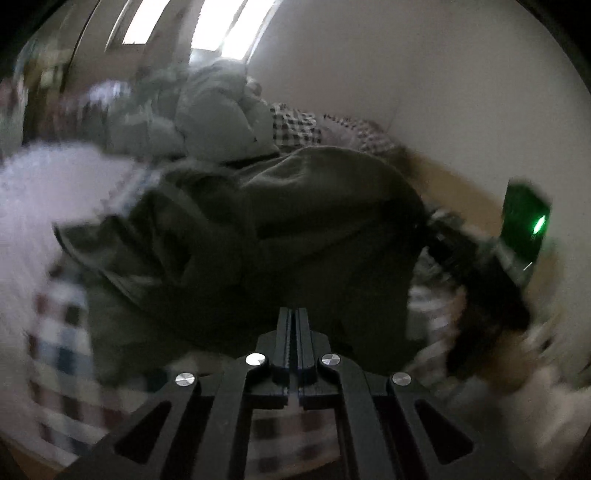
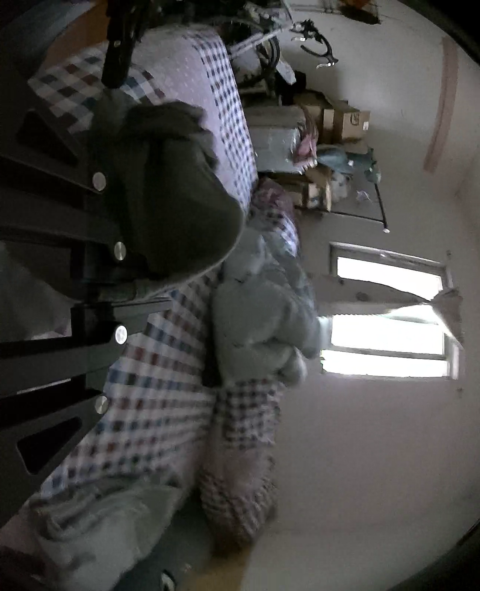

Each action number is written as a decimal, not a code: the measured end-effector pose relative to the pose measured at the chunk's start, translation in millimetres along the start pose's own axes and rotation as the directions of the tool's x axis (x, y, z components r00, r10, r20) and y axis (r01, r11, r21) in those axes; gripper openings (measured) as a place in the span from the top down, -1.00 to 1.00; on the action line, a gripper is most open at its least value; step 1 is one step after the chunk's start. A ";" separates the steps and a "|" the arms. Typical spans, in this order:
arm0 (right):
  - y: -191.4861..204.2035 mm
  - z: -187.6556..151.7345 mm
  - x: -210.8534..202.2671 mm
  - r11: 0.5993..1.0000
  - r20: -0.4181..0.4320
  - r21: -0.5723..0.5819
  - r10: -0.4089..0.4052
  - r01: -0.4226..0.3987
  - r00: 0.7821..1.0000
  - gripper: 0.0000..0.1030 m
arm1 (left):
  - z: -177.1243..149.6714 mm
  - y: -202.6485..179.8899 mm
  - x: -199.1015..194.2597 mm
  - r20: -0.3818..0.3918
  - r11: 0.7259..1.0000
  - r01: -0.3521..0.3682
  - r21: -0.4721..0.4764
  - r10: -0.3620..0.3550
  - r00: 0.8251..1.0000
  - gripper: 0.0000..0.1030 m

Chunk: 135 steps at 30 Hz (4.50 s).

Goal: Fold clothes

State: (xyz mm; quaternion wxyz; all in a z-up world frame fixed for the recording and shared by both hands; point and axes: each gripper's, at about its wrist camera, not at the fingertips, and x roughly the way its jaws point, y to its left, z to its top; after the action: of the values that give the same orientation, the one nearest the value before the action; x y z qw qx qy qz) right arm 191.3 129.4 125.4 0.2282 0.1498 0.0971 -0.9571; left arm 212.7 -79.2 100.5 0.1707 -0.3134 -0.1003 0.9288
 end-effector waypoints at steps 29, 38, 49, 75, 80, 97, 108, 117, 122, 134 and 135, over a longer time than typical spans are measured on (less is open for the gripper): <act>59.6 -36.3 0.6 0.904 -0.147 -0.349 0.208 -0.248 0.967 0.91 | 0.7 -70.0 5.2 0.346 0.461 -0.465 0.756 0.322 0.881 -0.49; 58.4 -35.3 -3.1 0.899 -0.148 -0.351 0.223 -0.262 0.964 0.91 | 4.7 -69.2 25.5 0.265 0.268 -0.354 0.896 0.316 0.911 -0.45; 58.6 -36.0 -5.2 0.894 -0.147 -0.365 0.221 -0.261 0.964 0.91 | 10.1 -73.1 39.8 0.201 0.281 -0.305 0.910 0.346 0.917 0.43; -3.2 -23.2 -12.7 0.971 -0.069 -0.070 0.224 -0.229 0.972 -0.07 | 29.9 9.1 -6.3 0.254 0.896 -0.438 0.069 0.408 0.877 0.89; -40.7 -29.1 -26.8 0.984 -0.052 0.009 0.180 -0.180 0.982 -0.09 | 29.8 55.3 -26.1 0.269 0.881 -0.465 -0.092 0.471 0.840 0.90; 1.8 -109.8 -65.5 0.887 -0.118 -0.458 -0.130 0.062 0.985 -0.10 | 24.2 109.7 -29.9 0.273 0.806 -0.552 -0.217 0.592 0.758 0.90; 23.7 -175.5 -58.8 0.681 -0.157 -0.730 -0.248 0.057 0.956 -0.10 | 26.5 108.1 -15.7 0.249 0.798 -0.551 -0.246 0.601 0.759 0.90; 37.2 -189.6 -34.3 0.529 0.005 -0.832 -0.292 0.166 0.956 -0.10 | 26.8 106.5 -12.7 0.245 0.796 -0.551 -0.249 0.603 0.759 0.90; 27.0 -164.8 -47.6 0.565 0.125 -0.773 -0.312 0.290 0.942 -0.10 | 26.9 105.7 -12.7 0.247 0.798 -0.551 -0.244 0.601 0.760 0.90; 22.3 -131.0 -74.2 0.652 0.222 -0.653 -0.322 0.386 0.920 -0.19 | 27.4 103.2 -9.7 0.246 0.798 -0.554 -0.237 0.601 0.761 0.90; 19.9 -127.0 -76.7 0.662 0.237 -0.635 -0.324 0.399 0.916 -0.19 | 27.4 103.1 -8.9 0.246 0.799 -0.554 -0.235 0.600 0.761 0.90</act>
State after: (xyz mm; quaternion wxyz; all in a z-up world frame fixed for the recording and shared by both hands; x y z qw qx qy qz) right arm 296.6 175.5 29.5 0.0764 -0.0147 0.4509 -0.8892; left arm 176.3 -179.8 96.6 -0.1658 -0.1921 -0.0927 0.9628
